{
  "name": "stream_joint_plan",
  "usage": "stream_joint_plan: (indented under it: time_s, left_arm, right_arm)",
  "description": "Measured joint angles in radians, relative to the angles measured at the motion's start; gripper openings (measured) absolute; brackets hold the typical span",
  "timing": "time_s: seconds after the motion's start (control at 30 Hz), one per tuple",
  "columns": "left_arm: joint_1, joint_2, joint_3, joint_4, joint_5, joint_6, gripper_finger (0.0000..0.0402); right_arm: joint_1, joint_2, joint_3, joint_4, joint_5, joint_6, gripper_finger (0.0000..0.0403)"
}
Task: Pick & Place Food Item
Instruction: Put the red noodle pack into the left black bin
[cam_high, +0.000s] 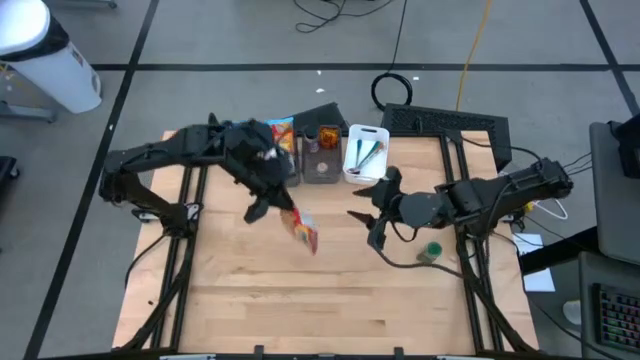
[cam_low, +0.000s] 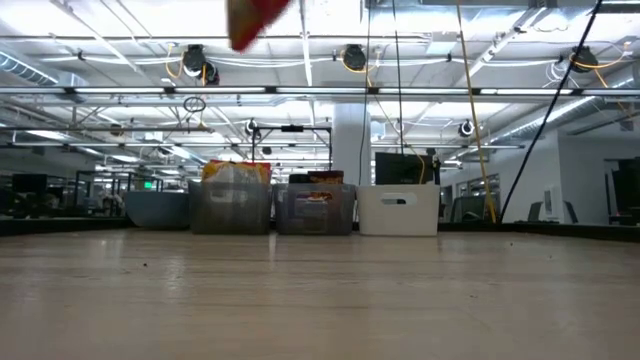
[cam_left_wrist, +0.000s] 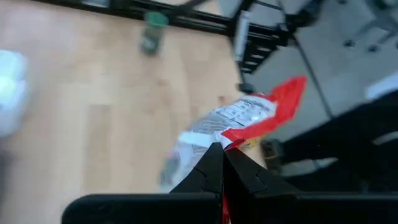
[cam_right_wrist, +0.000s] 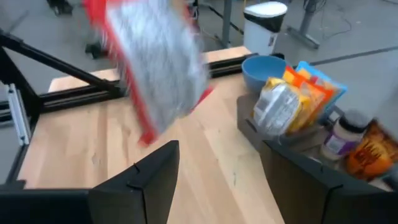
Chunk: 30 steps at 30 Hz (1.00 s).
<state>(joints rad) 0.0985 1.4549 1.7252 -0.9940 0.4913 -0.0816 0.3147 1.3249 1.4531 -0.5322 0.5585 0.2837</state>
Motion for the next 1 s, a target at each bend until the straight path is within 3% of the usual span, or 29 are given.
stream_joint_plan:
  time_s: [0.33, 0.53, 0.73, 0.9, 1.0]
  left_arm:
    - [0.198, -0.033, 0.000, 0.027, 0.005, 0.057, 0.0000]
    - [0.222, -0.022, 0.000, 0.147, 0.026, 0.018, 0.0000]
    - [0.221, -0.017, 0.000, 0.278, -0.112, -0.122, 0.0000]
    - [0.203, 0.002, 0.001, 0.291, -0.277, -0.265, 0.0000]
    - [0.192, 0.021, -0.001, 0.257, -0.336, -0.348, 0.0000]
  right_arm:
    - [-0.060, -0.152, -0.569, 0.715, -0.006, -0.031, 0.0220]
    - [-0.067, -0.202, -0.784, 1.119, -0.008, -0.117, 0.0218]
    - [-0.065, -0.236, -0.929, 1.456, -0.010, -0.220, 0.0219]
    - [-0.064, -0.276, -0.956, 1.469, -0.016, -0.236, 0.0218]
    - [-0.065, -0.298, -0.955, 1.421, -0.090, -0.236, 0.0213]
